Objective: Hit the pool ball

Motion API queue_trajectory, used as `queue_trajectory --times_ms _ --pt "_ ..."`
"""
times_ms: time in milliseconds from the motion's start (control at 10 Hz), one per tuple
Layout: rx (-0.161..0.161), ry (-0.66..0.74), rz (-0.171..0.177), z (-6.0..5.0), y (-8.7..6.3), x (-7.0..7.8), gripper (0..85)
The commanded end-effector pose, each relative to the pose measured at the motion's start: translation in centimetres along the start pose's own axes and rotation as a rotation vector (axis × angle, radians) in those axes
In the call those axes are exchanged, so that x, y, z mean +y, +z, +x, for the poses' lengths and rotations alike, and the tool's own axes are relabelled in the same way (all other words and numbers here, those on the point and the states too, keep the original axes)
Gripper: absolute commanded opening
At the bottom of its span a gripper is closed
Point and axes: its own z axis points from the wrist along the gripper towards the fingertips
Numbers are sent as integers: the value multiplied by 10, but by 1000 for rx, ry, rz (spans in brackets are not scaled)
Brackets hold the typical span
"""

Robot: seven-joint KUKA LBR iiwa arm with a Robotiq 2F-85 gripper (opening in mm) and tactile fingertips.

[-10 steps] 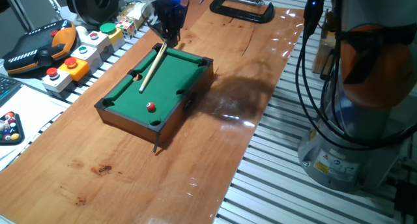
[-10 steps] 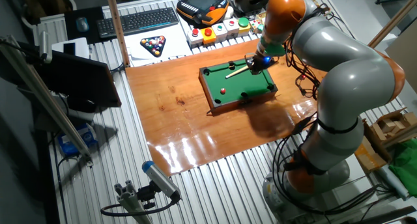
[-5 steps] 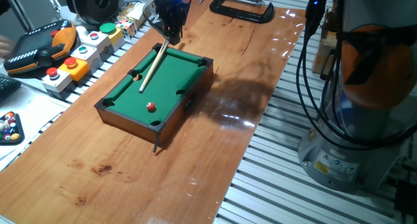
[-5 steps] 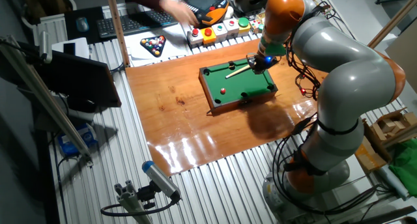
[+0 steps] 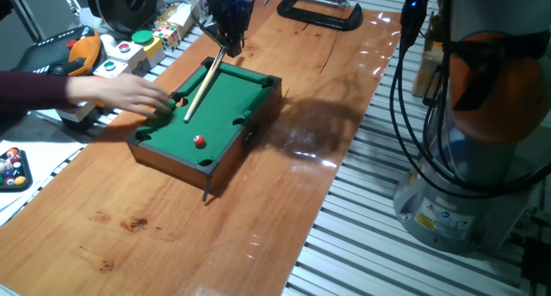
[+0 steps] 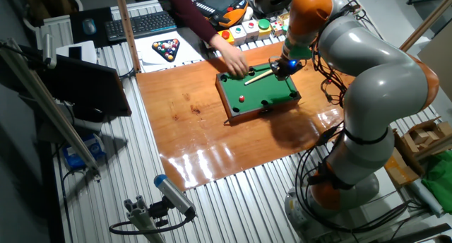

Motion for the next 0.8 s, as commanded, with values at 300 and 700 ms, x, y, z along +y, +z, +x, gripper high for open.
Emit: queue_trajectory --times_ms 300,700 --pt "-12 -63 17 -2 2 -11 7" --pt "-45 -64 39 -3 2 -12 7"
